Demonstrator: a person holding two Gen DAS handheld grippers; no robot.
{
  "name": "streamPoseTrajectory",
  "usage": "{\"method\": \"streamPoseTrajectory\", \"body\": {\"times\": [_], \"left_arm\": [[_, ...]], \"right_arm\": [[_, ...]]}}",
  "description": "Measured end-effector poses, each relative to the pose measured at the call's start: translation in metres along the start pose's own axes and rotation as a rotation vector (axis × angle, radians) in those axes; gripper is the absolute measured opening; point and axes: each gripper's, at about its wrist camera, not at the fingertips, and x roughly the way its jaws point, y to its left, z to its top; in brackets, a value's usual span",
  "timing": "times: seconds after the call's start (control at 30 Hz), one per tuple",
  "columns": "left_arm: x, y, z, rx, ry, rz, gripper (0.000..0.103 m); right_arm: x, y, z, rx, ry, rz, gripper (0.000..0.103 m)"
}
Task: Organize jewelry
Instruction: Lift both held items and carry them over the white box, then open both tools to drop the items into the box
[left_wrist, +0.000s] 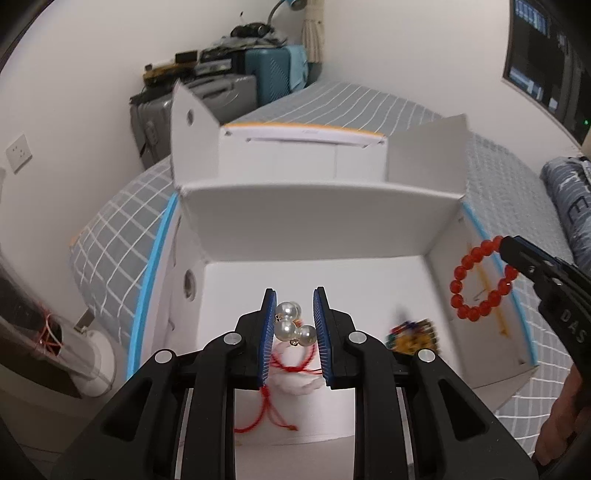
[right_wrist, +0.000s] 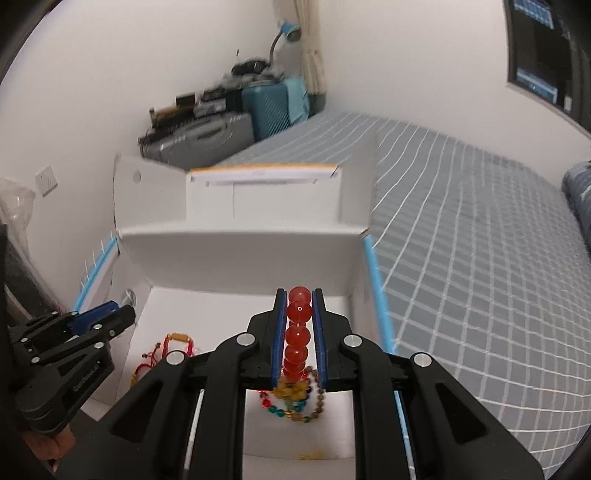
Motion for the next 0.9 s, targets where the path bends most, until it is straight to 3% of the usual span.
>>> {"method": "streamPoseTrajectory", "body": {"times": [0.3,0.57,0.67,0.7,0.77,0.83,0.9], "left_arm": [[0.034,0.013,-0.01,0.005,0.081,0.01,0.02],[0.038,0.014,-0.008,0.005,0.101,0.01,0.021],[0.033,0.016,-0.007,0.0,0.086,0.02,0.026],[0.03,0.016,-0.007,-0.002,0.082,0.019,0.029],[0.019,0.019,-0.008,-0.017,0.055,0.015,0.051],[0.004,0.02,-0.01,-0.019,0.013,0.017,0.061],[-0.009,0.02,-0.013,-0.023,-0.019,0.015,0.07]], "right_arm": [[0.053,0.01,-0.017,-0.006,0.152,-0.022,0.013],[0.061,0.011,-0.022,-0.002,0.168,-0.017,0.014],[0.051,0.013,-0.019,-0.001,0.139,-0.004,0.029],[0.044,0.012,-0.018,0.004,0.119,0.002,0.039],[0.03,0.012,-0.015,0.012,0.079,0.008,0.052],[0.015,0.01,-0.015,0.021,0.042,0.011,0.069],[-0.004,0.008,-0.017,0.025,0.004,0.014,0.078]]}}
